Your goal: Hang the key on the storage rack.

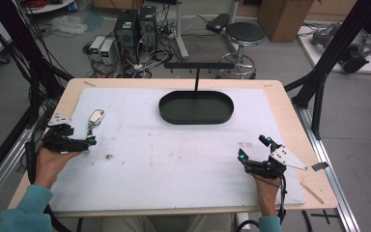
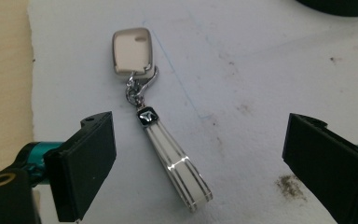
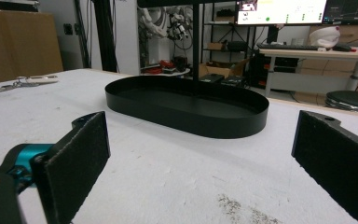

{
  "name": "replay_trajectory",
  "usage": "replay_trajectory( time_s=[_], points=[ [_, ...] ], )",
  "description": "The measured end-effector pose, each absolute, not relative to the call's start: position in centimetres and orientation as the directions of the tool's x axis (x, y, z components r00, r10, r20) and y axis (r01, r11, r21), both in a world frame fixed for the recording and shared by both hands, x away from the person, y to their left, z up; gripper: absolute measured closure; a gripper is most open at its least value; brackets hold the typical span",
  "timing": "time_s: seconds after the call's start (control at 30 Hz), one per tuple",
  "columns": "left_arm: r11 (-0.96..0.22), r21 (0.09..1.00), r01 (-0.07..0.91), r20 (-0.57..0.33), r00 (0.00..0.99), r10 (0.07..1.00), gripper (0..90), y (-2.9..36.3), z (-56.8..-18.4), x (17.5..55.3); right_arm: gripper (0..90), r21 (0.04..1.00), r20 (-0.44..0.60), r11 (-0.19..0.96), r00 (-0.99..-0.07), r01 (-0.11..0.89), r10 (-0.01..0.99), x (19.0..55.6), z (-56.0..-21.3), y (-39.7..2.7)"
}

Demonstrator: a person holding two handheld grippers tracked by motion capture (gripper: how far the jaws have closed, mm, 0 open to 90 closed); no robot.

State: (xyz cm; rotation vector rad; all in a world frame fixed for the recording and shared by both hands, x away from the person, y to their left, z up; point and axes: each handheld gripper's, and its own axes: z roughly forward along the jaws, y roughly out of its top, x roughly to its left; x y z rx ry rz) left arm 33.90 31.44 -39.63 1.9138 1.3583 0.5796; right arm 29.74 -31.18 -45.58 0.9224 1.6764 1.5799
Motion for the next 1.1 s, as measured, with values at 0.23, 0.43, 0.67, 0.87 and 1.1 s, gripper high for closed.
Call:
replay_trajectory(
  time_s=[0.23,0.43,0.67,0.87,1.1],
  points=[
    [-0.209,0.707,0.675,-0.043,0.335,0.941,13.5,31.2,-40.2,34.4,3.5,0.998,0.01,0.026,-0.542,0.059,0.84,29.7,-45.6,-31.2],
    [-0.209,0.684,0.699,-0.039,0.321,0.946,20.9,31.3,-40.4,34.5,3.5,0.998,0.011,0.025,-0.543,0.058,0.839,29.8,-45.6,-31.2],
    [-0.203,0.651,0.732,-0.044,0.303,0.952,31.0,31.2,-40.8,34.9,3.5,0.998,0.012,0.024,-0.542,0.06,0.84,29.7,-45.6,-31.2],
    [-0.229,0.603,0.764,-0.015,0.298,0.954,35.2,30.7,-41.2,35.2,3.5,0.998,0.017,0.018,-0.543,0.06,0.84,29.8,-45.6,-31.2],
    [-0.226,0.579,0.784,-0.002,0.279,0.96,40.9,30.4,-41.3,35.3,3.5,0.998,0.014,0.021,-0.543,0.058,0.839,29.8,-45.6,-31.3]
  ],
)
